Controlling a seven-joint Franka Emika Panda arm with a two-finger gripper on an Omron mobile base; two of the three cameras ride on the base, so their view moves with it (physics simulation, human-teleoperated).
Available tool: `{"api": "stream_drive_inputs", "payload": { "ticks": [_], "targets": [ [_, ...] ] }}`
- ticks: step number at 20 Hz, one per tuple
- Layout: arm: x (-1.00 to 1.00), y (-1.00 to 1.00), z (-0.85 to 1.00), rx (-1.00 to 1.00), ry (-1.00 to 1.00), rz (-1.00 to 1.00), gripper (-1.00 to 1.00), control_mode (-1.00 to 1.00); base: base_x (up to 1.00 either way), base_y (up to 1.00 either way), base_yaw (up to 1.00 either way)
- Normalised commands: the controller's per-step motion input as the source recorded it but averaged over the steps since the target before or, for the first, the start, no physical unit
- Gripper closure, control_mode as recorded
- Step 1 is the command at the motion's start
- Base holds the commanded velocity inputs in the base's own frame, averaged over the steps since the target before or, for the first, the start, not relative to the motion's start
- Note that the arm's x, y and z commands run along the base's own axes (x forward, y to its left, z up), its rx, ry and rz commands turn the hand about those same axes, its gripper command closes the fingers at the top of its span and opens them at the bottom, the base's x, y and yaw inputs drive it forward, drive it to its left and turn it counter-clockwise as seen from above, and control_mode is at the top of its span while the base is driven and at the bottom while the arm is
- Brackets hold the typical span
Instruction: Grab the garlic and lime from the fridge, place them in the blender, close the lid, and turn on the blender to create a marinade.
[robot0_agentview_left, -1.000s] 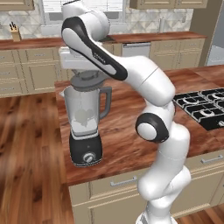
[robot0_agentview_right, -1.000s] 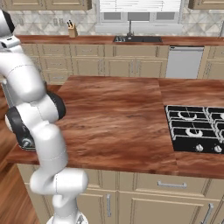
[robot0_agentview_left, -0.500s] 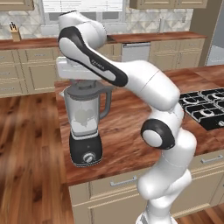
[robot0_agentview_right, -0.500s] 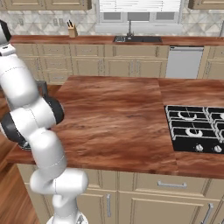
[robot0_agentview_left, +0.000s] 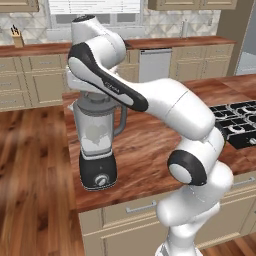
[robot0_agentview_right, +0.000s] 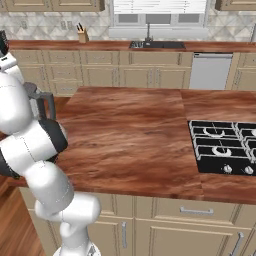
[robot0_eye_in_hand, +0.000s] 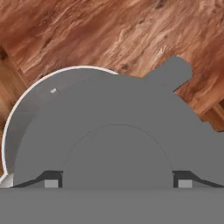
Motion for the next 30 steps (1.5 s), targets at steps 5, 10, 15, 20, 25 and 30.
{"api": "stream_drive_inputs", "payload": {
  "ticks": [5, 10, 15, 20, 25, 30],
  "targets": [
    [0.09, 0.0, 0.0, 0.0, -0.11, 0.0, 1.0, -1.0, 0.0, 0.0, 0.0],
    [0.52, 0.0, 0.03, 0.0, -0.02, 0.06, 1.0, -1.0, 0.0, 0.0, 0.0],
    [0.25, 0.01, 0.2, -0.03, 0.03, 0.2, 1.0, -1.0, 0.0, 0.0, 0.0],
    [0.0, 0.23, 0.0, -0.12, -0.01, 0.09, 1.0, -1.0, 0.0, 0.0, 0.0],
    [0.02, 0.11, -0.08, -0.14, 0.0, 0.18, 1.0, -1.0, 0.0, 0.0, 0.0],
    [0.15, 0.03, -0.12, -0.04, -0.06, 0.07, 1.0, -1.0, 0.0, 0.0, 0.0]
  ]
}}
